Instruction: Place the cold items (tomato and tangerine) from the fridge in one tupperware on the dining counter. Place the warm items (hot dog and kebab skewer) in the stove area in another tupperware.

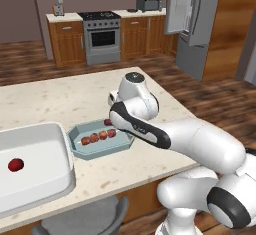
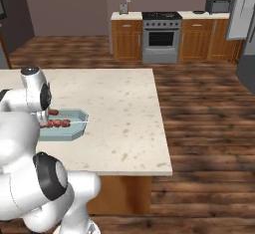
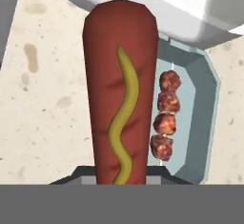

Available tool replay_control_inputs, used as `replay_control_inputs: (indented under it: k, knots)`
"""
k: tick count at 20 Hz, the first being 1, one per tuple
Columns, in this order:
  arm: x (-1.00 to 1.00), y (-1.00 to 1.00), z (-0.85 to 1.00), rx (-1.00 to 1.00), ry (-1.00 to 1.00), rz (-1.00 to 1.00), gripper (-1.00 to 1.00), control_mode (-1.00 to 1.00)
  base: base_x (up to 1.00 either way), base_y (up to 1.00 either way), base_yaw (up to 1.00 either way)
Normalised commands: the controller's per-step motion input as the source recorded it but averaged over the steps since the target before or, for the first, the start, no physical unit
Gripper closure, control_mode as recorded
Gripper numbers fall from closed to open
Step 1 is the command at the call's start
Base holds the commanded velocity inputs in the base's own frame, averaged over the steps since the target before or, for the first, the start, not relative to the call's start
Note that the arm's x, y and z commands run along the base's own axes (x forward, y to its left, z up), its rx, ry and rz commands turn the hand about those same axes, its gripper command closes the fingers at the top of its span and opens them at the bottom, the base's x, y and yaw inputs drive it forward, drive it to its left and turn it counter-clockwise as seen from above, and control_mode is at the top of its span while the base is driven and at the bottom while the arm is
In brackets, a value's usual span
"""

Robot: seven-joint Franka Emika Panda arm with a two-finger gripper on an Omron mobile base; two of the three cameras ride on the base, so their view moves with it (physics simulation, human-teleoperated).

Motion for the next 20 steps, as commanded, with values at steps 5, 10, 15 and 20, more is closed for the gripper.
replay_control_inputs:
  k: [5,10,15,20]
  knots:
    - [0.00,0.19,-0.53,-0.32,0.00,0.33,1.00,-1.00,0.00,0.00,0.00]
    - [-0.06,0.17,-0.35,-0.41,0.00,0.02,1.00,-1.00,0.00,0.00,0.00]
    - [0.00,0.07,-0.17,-0.14,-0.02,0.03,1.00,-1.00,0.00,0.00,0.00]
    - [0.00,0.00,-0.17,0.00,-0.25,0.15,1.00,-1.00,0.00,0.00,0.00]
